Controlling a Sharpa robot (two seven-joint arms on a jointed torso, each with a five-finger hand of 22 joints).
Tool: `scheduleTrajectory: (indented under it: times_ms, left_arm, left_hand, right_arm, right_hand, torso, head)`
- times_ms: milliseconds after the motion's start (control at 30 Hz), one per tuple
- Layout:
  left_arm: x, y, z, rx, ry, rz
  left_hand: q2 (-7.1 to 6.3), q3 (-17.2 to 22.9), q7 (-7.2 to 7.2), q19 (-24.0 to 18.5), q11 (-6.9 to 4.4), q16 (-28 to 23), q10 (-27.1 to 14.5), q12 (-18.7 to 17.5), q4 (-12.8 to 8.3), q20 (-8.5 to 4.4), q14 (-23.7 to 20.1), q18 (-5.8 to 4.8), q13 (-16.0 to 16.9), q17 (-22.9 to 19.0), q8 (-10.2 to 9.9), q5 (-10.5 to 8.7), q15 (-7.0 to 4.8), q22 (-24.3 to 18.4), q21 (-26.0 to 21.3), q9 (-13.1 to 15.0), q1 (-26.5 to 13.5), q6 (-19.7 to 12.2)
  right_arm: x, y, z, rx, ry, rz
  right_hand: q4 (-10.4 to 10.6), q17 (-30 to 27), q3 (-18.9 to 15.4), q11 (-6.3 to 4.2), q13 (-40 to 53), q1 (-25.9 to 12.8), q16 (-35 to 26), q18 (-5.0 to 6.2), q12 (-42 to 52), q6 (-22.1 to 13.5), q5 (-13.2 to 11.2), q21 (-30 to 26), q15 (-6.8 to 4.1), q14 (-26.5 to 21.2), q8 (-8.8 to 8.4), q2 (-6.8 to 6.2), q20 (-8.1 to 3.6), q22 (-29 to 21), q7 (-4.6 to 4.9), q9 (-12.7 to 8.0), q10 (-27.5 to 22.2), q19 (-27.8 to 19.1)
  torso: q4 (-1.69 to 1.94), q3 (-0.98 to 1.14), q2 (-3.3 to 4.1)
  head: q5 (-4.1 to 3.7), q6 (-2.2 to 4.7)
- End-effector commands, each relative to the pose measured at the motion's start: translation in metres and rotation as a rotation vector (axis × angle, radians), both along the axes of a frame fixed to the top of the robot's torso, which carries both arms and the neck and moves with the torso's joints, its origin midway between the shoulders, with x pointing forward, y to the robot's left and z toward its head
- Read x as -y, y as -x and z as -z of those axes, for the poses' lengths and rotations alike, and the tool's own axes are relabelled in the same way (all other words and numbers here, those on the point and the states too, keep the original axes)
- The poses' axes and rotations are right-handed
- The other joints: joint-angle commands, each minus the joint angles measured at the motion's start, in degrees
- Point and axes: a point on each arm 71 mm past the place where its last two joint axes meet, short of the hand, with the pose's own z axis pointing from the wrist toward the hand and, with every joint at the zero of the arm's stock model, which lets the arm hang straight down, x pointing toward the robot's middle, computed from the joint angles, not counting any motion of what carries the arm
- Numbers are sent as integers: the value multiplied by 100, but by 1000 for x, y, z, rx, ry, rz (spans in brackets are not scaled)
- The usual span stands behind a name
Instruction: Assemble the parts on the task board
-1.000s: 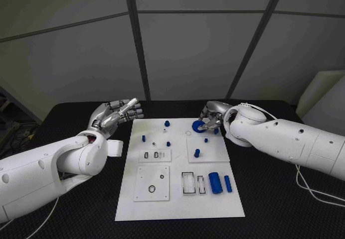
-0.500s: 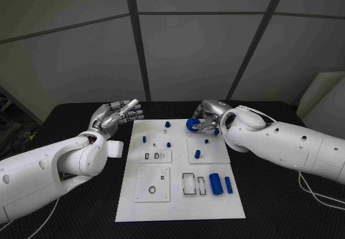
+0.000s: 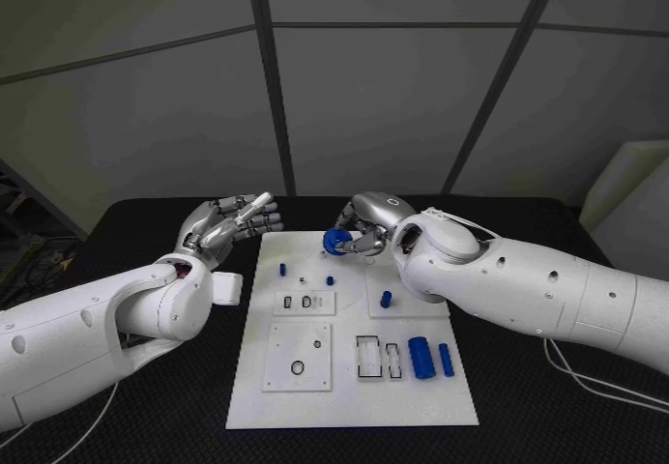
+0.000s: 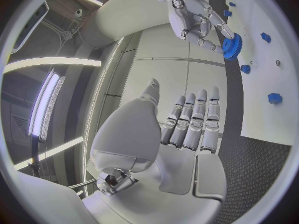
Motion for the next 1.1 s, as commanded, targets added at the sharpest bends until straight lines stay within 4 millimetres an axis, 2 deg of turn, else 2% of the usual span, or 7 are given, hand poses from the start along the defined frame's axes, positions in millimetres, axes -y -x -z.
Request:
scheduleTrajectory:
  times_ms: [33, 367, 900, 1100]
  left_arm:
    - [2, 0, -1, 7, 2, 15]
    - [5, -1, -1, 7, 5, 23]
    - [6, -2, -1, 7, 6, 24]
    - [6, -2, -1, 7, 6, 24]
  left_hand:
    - [53, 3, 259, 20, 18, -21, 18, -27, -16, 0, -10, -52, -6, -8, -25, 19, 27, -6, 26, -5, 8, 46]
    - [54, 0, 259, 19, 18, -27, 17, -31, -23, 1, -12, -53, -6, -8, -29, 19, 28, -8, 26, -6, 8, 47]
    - [54, 0, 259, 19, 18, -27, 17, -31, -23, 1, -12, -53, -6, -8, -29, 19, 28, -8, 26, -6, 8, 47]
    - [54, 0, 259, 19, 18, -27, 17, -31, -23, 1, -12, -53, -6, -8, -29, 19, 28, -8, 26, -6, 8, 47]
  right_arm:
    - [-8, -1, 0, 41, 22, -7]
    - [-28, -7, 13, 6, 62, -27]
    - [-33, -13, 22, -29, 103, -27]
    - [-35, -14, 24, -45, 120, -32]
  right_hand:
    - [-31, 319, -4, -20, 969, -60, 6, -42, 11, 213, 23, 18, -31, 376, -2, 0, -50, 1510, -187, 205, 311, 594]
    - [-34, 303, 0, -16, 964, -85, -2, -42, 3, 199, 37, 18, -29, 372, -22, 1, -48, 1510, -181, 207, 306, 594]
    - [-50, 275, -1, 10, 907, -183, -19, -42, -75, 113, 41, 18, -4, 364, -119, -37, -30, 1510, -148, 205, 259, 594]
    - [-48, 255, -18, 57, 840, -280, -32, -42, -165, -60, 13, 18, 30, 359, -220, -95, -2, 1510, -90, 179, 206, 594]
  torso:
    - [-4, 1, 5]
    - [-12, 11, 5]
    - [-18, 15, -1]
    - [-19, 13, -4]
  head:
    - [18, -15]
    - [47, -50]
    - [63, -90]
    - [68, -100]
